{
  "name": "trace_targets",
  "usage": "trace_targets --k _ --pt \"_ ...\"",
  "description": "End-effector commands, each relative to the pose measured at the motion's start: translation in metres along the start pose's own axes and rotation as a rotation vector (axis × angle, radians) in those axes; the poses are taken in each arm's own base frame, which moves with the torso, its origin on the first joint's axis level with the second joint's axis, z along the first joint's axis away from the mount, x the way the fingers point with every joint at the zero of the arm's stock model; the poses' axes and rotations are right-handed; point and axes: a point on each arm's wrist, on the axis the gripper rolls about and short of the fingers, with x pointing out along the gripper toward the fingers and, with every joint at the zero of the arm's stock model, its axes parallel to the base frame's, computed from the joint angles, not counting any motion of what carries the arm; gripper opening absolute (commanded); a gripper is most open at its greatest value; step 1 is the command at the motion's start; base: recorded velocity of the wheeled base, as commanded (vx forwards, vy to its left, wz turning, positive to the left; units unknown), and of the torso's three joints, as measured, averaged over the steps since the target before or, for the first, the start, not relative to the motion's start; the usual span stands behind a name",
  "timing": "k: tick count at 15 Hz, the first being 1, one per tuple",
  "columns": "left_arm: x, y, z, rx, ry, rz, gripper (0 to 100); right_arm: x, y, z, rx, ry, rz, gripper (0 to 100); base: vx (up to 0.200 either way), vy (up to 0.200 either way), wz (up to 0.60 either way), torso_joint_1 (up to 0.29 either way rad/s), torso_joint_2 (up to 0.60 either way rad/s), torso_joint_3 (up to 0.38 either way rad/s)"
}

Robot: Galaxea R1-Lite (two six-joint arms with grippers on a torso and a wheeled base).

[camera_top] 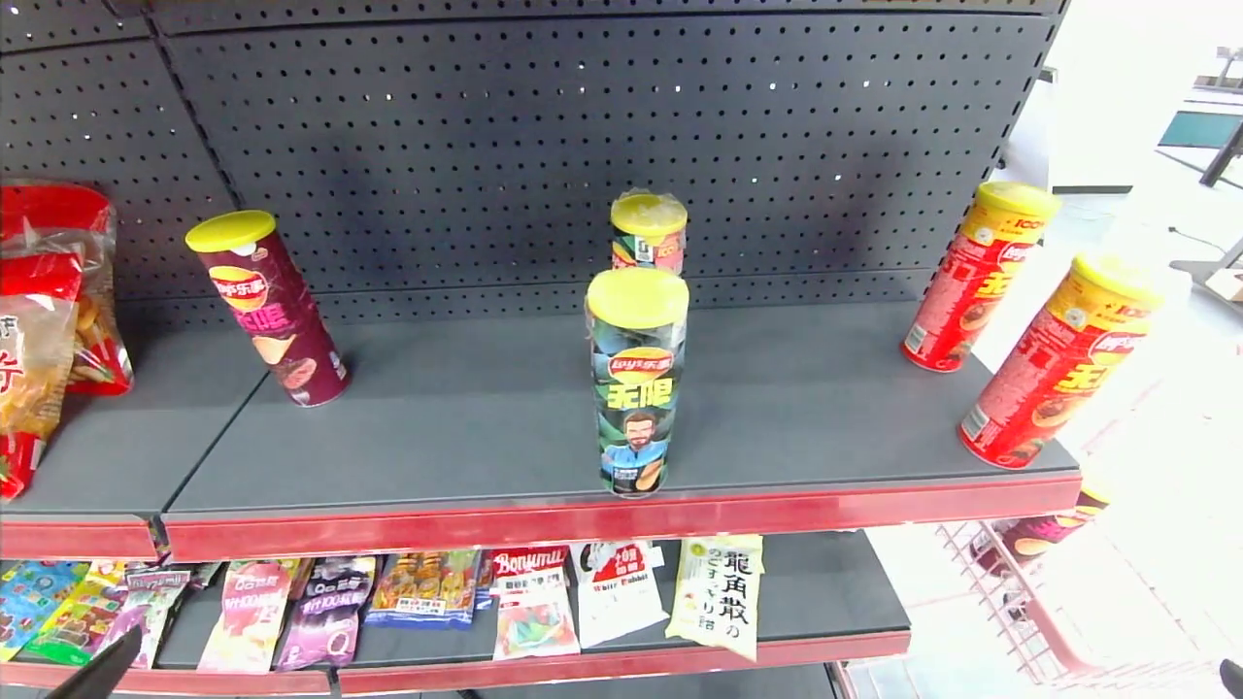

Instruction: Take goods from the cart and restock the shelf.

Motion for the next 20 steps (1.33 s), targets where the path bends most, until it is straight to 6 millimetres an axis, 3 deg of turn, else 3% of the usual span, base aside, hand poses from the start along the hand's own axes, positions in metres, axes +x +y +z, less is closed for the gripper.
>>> trace_targets --k 1,9,14,20 --pt "0.0 0.0 -0.001 0.001 0.004 0.0 100 0.0 0.0 0.0 -0.002 0.002 -0.002 100 0.0 -0.2 0.0 0.002 0.0 0.007" --pt "-0.002 -0.001 -0.007 0.001 0.003 0.0 100 0.002 0.0 0.0 -0.018 0.014 -0.003 100 0.0 -0.2 0.0 0.007 0.0 0.001" --pt "-0.004 -0.001 -0.008 0.0 -0.012 -0.002 100 0.007 0.0 0.001 -0.036 0.053 -0.004 100 0.0 0.0 0.0 0.0 0.0 0.0" --pt "-0.013 -0.003 -0.018 0.003 -0.047 0.003 100 0.017 0.001 0.0 -0.037 0.112 0.004 100 0.0 0.0 -0.6 0.006 0.0 -0.001"
